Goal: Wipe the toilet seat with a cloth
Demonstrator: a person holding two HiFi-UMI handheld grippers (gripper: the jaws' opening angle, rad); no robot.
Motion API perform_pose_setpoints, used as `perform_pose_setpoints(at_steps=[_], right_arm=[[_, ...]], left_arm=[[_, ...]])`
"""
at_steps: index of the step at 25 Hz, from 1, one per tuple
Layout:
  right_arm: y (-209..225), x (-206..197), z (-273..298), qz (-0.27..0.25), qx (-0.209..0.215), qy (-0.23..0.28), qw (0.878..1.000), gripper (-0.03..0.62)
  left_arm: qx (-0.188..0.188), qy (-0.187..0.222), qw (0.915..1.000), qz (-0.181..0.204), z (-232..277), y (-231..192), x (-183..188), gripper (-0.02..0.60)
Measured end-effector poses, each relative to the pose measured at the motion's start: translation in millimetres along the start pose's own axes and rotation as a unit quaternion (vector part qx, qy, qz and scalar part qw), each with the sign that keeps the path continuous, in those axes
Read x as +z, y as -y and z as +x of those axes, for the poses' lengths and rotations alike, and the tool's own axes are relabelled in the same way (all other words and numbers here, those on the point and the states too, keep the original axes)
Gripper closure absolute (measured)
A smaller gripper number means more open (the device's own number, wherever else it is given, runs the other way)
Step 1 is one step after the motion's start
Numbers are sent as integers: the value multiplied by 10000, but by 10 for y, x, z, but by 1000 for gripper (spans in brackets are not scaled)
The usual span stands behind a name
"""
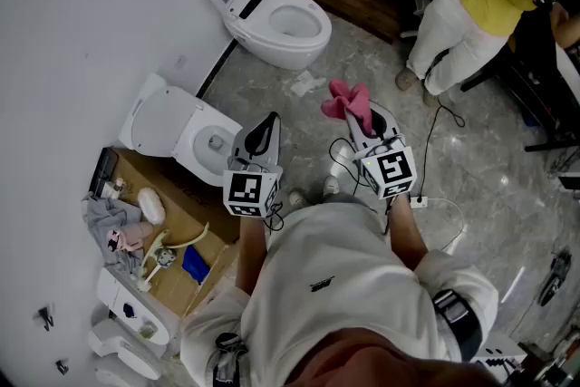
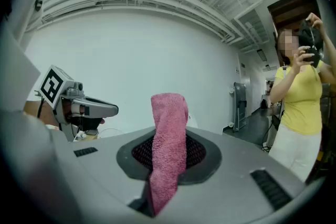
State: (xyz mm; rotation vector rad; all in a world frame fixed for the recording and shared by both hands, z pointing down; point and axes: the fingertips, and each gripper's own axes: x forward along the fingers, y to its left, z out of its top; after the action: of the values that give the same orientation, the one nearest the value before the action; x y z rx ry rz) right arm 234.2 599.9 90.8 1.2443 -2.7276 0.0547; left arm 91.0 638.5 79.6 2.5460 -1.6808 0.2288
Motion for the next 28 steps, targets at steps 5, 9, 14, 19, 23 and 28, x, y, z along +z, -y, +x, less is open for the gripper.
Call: perform_pose_setpoints(at_steps=[5, 9, 14, 19, 23, 28], right_arm=[[311, -43, -9, 82, 27, 22, 10000, 542], [478, -78, 102, 41, 167, -82, 9998, 542], [651, -65, 316, 32, 210, -65, 9998, 542], [761, -99, 642, 12, 139, -125, 9998, 542], [849, -116, 940, 73, 7, -230, 9997, 542], [966, -114, 1398, 79, -110, -381, 9992, 542]], left_arm=[[125, -49, 9999, -20, 253, 127, 17, 571], [178, -79, 9998, -65, 448, 169, 31, 571], [133, -118, 9998, -68, 725, 127, 9, 571], [76, -106, 9999, -38, 980, -110, 8, 571], [-24, -94, 9999, -112, 1222, -368, 30, 571], [-192, -92, 9997, -129, 1604, -761, 75, 571]])
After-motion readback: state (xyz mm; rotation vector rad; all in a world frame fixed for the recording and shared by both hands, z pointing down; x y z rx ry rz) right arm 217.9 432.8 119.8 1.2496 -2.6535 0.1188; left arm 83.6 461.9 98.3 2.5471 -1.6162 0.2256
